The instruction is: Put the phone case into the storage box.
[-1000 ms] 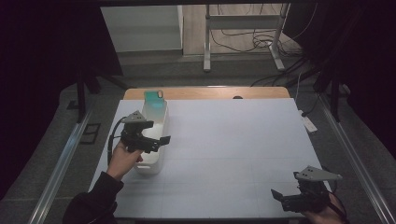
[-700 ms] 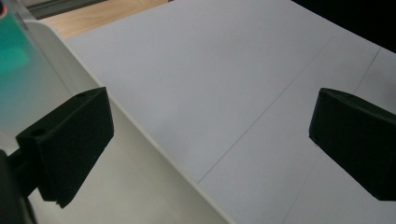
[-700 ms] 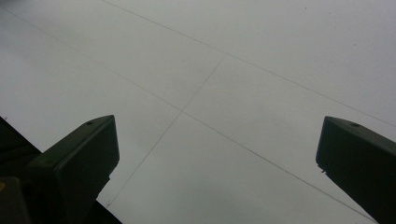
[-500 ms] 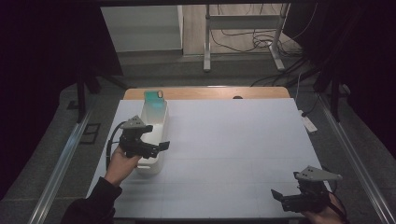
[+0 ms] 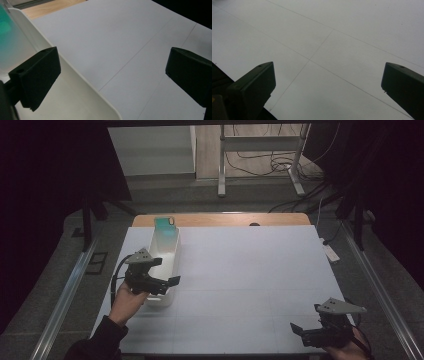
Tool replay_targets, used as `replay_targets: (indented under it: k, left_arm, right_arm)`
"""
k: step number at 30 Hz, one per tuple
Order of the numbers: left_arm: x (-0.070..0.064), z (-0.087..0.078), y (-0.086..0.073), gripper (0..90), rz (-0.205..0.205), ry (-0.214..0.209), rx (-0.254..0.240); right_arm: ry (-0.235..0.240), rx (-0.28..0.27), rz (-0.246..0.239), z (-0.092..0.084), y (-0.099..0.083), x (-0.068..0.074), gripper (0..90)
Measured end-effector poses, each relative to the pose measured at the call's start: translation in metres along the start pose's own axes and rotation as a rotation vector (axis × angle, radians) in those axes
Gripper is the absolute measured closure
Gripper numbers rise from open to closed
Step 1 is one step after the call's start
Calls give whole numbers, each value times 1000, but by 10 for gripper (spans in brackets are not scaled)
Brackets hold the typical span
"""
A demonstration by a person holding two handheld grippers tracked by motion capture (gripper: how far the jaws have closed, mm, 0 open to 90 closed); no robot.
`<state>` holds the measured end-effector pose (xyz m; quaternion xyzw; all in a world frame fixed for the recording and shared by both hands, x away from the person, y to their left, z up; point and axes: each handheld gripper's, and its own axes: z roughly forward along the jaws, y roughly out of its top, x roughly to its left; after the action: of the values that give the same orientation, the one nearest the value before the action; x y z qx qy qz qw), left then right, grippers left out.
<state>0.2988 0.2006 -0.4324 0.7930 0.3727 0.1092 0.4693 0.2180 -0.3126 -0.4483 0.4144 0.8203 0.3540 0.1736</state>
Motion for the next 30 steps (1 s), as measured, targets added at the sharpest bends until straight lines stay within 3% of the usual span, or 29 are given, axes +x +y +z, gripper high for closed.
replay_targets:
  k: [9,30]
  left_arm:
    - [-5,-5,-4,5,7,-2,-7]
    - [-9,-22,-19,5,-23,11,-17]
  right_arm:
    - [0,0,-1,0,0,0,0]
    - [-3,0,-2,0,0,0,0]
